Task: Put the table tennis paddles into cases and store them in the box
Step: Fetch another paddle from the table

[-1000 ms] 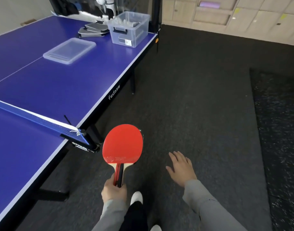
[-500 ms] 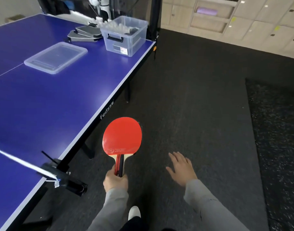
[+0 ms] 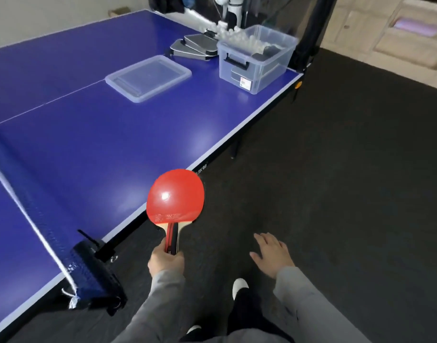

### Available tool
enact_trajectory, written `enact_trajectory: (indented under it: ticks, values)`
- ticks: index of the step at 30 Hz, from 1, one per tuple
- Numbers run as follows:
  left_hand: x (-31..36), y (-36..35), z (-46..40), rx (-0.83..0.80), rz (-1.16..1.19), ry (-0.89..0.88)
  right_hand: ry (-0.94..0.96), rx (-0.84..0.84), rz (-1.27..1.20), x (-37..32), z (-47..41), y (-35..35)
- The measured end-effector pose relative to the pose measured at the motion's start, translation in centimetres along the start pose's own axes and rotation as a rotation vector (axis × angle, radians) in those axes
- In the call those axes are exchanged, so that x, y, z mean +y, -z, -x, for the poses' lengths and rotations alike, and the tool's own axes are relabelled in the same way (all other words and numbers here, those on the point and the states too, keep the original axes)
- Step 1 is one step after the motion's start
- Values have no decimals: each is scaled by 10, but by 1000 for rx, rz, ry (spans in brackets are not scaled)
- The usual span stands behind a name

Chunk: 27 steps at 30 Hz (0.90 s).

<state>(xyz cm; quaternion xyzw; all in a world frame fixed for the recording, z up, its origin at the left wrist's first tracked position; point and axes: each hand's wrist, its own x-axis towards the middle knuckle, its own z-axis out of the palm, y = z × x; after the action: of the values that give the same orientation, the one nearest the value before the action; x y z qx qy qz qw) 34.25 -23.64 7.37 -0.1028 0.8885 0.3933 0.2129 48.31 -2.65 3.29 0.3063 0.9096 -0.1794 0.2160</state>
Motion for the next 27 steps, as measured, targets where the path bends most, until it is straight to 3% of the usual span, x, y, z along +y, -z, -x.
enact_trajectory:
  ticks: [12,18,27]
  values:
    - [50,-7,-24,388,177,244,341,-112,183,-3,-119,80]
    - [56,6,-59,470,208,322,454,-99,281,-38,-174,109]
    - [50,43,-150,503,276,363,550,-66,369,-148,-241,123]
